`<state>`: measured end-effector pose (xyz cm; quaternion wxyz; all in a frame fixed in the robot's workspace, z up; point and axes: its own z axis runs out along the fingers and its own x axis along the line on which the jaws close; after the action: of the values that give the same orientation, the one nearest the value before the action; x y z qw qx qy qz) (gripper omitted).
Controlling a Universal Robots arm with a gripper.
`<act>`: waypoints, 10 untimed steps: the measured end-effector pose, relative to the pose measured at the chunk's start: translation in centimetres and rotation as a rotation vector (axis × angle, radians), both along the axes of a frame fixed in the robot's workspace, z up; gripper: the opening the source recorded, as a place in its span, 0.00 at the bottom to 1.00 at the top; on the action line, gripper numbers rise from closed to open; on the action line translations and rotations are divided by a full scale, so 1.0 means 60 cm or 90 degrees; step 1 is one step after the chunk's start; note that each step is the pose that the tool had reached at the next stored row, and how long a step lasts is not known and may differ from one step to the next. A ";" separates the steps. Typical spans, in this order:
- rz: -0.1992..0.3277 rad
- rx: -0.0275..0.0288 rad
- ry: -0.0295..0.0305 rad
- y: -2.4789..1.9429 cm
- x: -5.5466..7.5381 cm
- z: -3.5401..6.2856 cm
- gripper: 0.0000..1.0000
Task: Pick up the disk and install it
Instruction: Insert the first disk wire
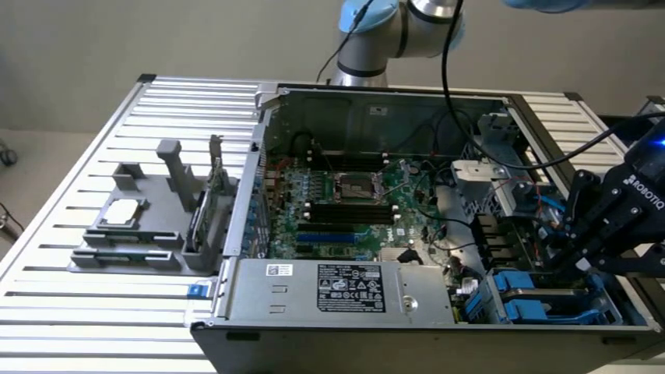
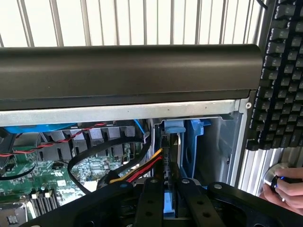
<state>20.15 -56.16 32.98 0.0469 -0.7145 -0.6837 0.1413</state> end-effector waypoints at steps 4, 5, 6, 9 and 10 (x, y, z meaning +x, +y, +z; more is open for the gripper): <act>0.000 -0.0001 0.0001 0.0000 0.001 -0.001 0.16; 0.000 -0.0001 0.0001 0.0000 0.001 -0.001 0.16; 0.000 -0.0001 0.0000 0.0000 0.001 -0.002 0.16; 0.000 0.0000 0.0001 0.0000 0.002 -0.003 0.16; 0.000 0.0000 0.0002 0.0000 0.003 -0.003 0.16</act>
<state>20.31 -56.16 32.81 0.0470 -0.7144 -0.6837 0.1414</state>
